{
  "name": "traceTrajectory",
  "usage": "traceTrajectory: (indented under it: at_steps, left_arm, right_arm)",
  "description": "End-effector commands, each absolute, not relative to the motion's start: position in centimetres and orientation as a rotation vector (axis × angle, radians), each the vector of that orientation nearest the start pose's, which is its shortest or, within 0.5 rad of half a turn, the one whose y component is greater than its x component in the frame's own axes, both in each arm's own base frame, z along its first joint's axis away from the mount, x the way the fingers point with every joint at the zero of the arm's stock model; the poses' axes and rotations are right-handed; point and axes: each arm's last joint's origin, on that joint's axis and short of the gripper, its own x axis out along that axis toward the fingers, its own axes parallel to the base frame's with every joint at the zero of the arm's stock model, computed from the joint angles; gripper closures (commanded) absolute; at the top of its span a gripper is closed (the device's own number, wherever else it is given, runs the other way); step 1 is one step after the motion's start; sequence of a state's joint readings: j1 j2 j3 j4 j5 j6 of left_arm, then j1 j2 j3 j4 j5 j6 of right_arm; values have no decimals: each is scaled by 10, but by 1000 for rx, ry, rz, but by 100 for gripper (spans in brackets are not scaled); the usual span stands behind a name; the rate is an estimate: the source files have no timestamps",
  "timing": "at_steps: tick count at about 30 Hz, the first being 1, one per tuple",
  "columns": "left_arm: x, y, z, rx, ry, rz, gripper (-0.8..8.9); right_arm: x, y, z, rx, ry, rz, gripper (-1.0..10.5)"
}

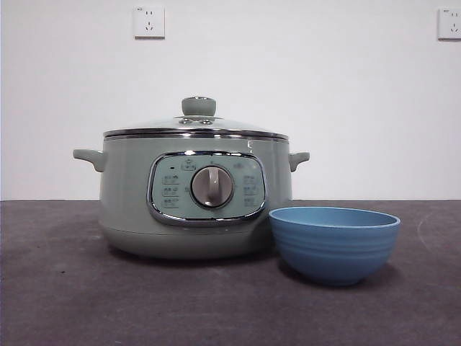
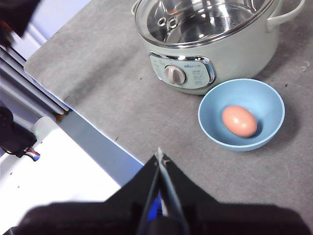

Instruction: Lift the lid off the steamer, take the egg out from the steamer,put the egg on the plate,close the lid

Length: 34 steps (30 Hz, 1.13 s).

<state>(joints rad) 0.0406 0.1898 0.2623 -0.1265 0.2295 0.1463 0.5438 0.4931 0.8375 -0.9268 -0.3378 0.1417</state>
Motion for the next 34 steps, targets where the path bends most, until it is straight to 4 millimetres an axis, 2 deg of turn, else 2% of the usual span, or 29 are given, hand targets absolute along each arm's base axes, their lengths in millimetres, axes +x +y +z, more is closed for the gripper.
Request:
traceTrajectory:
  at_steps: [1,6,13,17,22,34]
  left_arm:
    - [97,-1,205,115,57,-140,817]
    - [98,3,174,70,97,-32,817]
    - [98,3,151,19,143,-11,817]
    - [96,3,146,13,187,-11,817]
    - [96,3,147,-42,181,-7,817]
    - [96,3,147,-41,178,-4,817]
  right_arm:
    - [61,48,317,63,647,813,946]
    - [61,48,317,63,647,813,946]
    - [61,48,317,63,647,813,946]
    - [61,48,317,63,647,813,946]
    - [61,48,317,63,647,813,946]
    - [61,48,317,63,647,813,946]
